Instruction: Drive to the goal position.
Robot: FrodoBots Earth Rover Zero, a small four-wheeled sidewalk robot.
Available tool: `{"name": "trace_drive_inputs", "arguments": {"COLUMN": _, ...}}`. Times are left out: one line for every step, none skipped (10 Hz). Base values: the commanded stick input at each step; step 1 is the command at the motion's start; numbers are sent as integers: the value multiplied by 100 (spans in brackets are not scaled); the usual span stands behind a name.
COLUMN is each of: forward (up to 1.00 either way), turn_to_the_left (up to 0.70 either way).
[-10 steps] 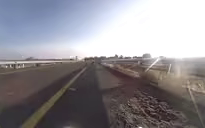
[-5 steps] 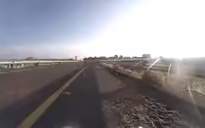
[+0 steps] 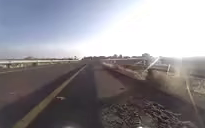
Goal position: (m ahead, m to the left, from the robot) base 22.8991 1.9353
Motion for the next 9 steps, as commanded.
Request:
{"name": "trace_drive_inputs", "arguments": {"forward": 50, "turn_to_the_left": 0}}
{"name": "trace_drive_inputs", "arguments": {"forward": 50, "turn_to_the_left": 0}}
{"name": "trace_drive_inputs", "arguments": {"forward": 50, "turn_to_the_left": 0}}
{"name": "trace_drive_inputs", "arguments": {"forward": 50, "turn_to_the_left": 0}}
{"name": "trace_drive_inputs", "arguments": {"forward": 50, "turn_to_the_left": 0}}
{"name": "trace_drive_inputs", "arguments": {"forward": 50, "turn_to_the_left": 0}}
{"name": "trace_drive_inputs", "arguments": {"forward": 50, "turn_to_the_left": 0}}
{"name": "trace_drive_inputs", "arguments": {"forward": 50, "turn_to_the_left": 0}}
{"name": "trace_drive_inputs", "arguments": {"forward": 50, "turn_to_the_left": 0}}
